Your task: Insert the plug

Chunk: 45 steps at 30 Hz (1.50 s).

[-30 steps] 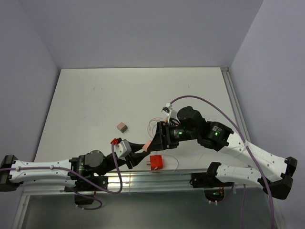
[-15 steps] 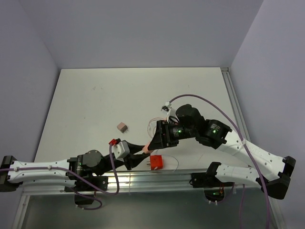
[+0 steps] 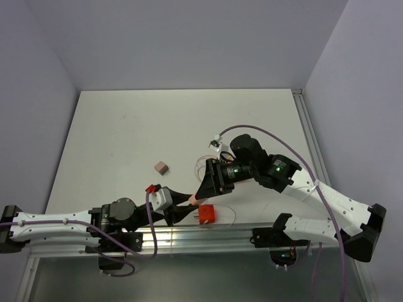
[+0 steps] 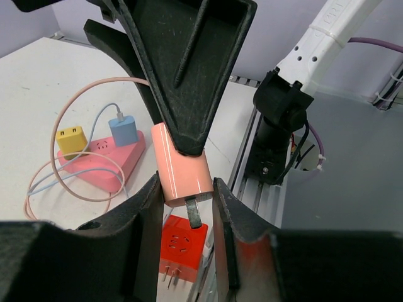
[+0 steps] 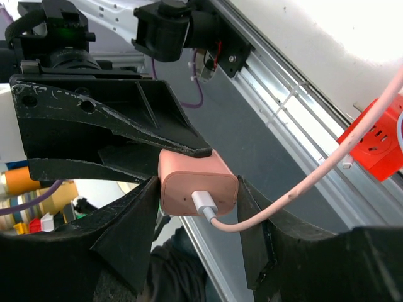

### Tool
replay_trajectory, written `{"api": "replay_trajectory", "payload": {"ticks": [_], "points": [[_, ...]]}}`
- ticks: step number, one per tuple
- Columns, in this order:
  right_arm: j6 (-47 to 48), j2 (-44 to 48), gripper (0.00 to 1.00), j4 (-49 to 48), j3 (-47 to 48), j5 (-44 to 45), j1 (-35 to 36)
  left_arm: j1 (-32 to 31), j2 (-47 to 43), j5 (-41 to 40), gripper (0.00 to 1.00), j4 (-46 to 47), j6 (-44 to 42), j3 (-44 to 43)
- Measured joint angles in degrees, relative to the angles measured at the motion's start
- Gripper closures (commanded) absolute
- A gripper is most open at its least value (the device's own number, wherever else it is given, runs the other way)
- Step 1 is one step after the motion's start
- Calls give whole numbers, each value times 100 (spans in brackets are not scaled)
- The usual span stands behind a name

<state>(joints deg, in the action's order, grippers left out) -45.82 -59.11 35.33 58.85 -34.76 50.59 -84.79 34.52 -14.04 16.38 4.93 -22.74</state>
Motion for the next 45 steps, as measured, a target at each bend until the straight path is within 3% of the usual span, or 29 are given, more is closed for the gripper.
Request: {"api": "replay_trajectory", "payload": {"ticks": [6, 10, 12, 13, 14, 15, 16, 18, 19, 20, 24, 29, 36, 39, 40, 45], "points": [[13, -74, 48, -26, -66, -299, -50, -2, -20, 96, 99, -107, -2, -13], [-13, -120, 66, -129, -188, -509, -101, -2, -20, 133, 99, -205, -4, -13], [-15, -140, 82, -151, -219, -562, -111, -4, -20, 140, 100, -256, -2, -13], [-13, -149, 100, -149, -219, -573, -114, -4, -22, 140, 99, -262, -2, -13], [-13, -153, 100, -151, -221, -581, -114, -4, -22, 136, 99, -267, 0, -13], [-7, -153, 100, -153, -219, -581, -114, -4, -22, 131, 92, -269, 2, -13], [7, -153, 100, -151, -219, -570, -116, -4, -22, 105, 68, -275, 26, -13], [42, -153, 100, -162, -219, -476, -114, -9, -26, -4, 51, -299, 55, -13], [61, -157, 100, -173, -219, -439, -114, -9, -26, -61, 10, -304, 83, -13], [81, -160, 100, -173, -219, -367, -114, -9, -39, -173, 2, -306, 120, -13], [315, -177, 100, 133, -142, 308, -138, -9, -315, -614, 0, -385, 420, 2], [723, -356, 100, 1010, 317, 1906, -227, -9, -573, -1270, 0, -334, 960, 251], [951, -691, 100, 1606, 385, 2500, -243, -2, 673, -1766, 3, -280, 2026, 852], [909, -833, 100, 1725, 385, 2559, -234, -2, 964, -1998, 11, -612, 2664, 909], [868, -866, 100, 1759, 385, 2612, -219, -4, 968, -2166, 24, -769, 3023, 898], [446, -1040, 100, 1941, 411, 3012, 107, 2, 1038, -2752, 46, -1899, 4859, 595]]}}
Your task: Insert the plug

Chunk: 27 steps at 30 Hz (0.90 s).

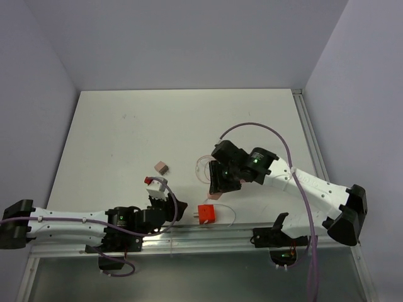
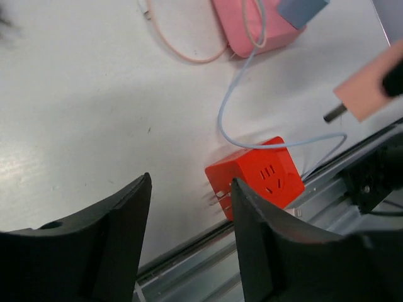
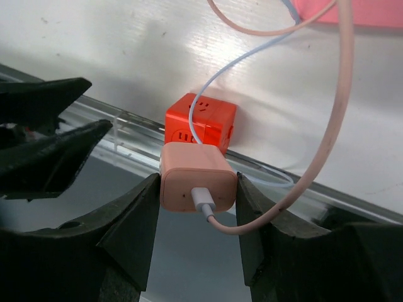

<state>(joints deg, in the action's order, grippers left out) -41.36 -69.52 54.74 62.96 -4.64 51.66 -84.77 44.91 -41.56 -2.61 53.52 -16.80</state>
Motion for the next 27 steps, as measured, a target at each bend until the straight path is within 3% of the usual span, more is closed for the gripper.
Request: {"api": "replay_trajectory", "payload": {"ticks": [7, 10, 19, 27], "points": [[-909, -675, 100, 295, 549, 920, 1222, 0, 636, -146, 43, -1250, 2063, -481], [-1241, -1016, 100, 431, 765, 1182, 1633, 13, 798, -138, 42, -1543, 2566, -538], [-1873, -1593, 100, 868, 935, 1620, 2004, 109, 918, 17, 41, -1784, 3327, -535], [-2090, -1888, 100, 1056, 1012, 1908, 2037, 111, 367, 4, 41, -2015, 3602, -435]]}}
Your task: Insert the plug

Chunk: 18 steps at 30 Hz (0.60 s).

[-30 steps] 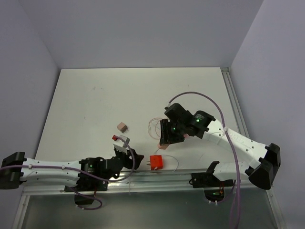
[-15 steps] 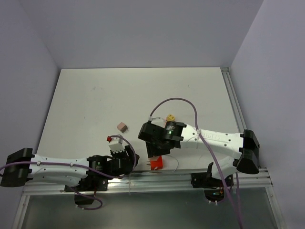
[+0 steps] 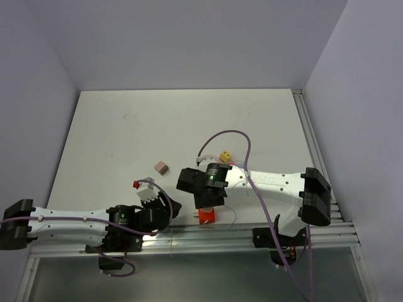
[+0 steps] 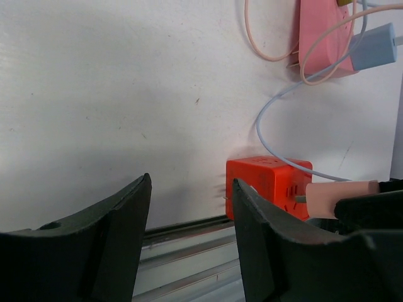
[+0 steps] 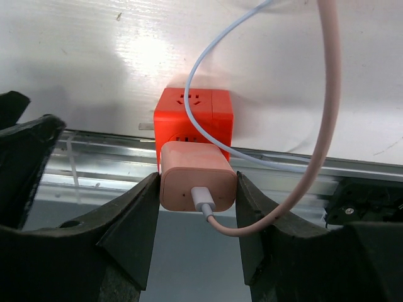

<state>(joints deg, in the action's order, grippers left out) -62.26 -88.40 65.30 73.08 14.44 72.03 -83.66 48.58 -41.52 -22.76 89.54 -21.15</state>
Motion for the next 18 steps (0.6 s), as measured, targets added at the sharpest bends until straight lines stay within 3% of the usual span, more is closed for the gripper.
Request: {"api": "replay_trajectory", "payload": {"ticks": [18], "points": [[-37, -304, 100, 11, 164, 348, 179, 7, -785, -149, 41, -304, 184, 308]]}}
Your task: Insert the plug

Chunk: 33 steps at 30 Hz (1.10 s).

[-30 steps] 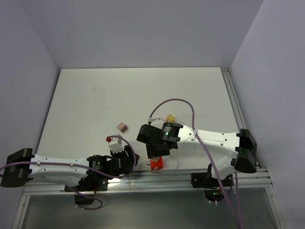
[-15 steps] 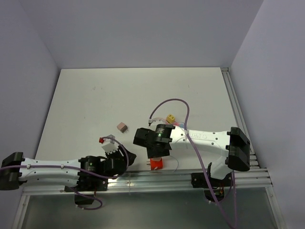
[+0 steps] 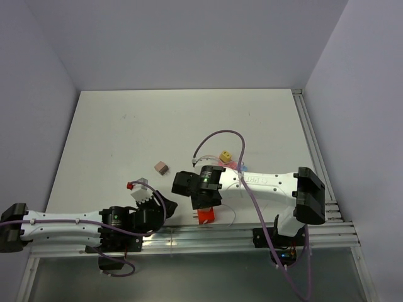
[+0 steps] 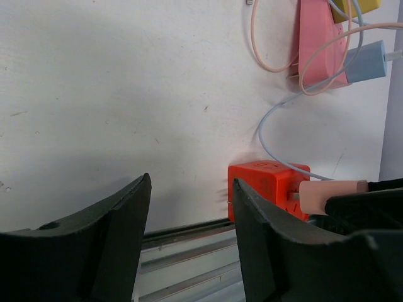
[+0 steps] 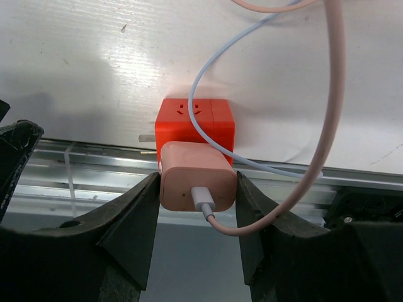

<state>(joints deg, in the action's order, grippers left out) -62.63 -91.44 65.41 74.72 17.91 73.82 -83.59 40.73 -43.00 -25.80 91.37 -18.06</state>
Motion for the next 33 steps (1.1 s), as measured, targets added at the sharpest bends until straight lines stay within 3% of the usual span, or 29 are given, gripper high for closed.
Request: {"api": "replay_trajectory", "payload": {"ticks": [11, 33], "points": [[-122, -87, 100, 17, 26, 199, 125, 0, 103, -22, 40, -44, 9, 0], [-697, -511, 100, 0, -313, 1923, 1228, 0, -413, 2, 44, -380, 678, 295]]}}
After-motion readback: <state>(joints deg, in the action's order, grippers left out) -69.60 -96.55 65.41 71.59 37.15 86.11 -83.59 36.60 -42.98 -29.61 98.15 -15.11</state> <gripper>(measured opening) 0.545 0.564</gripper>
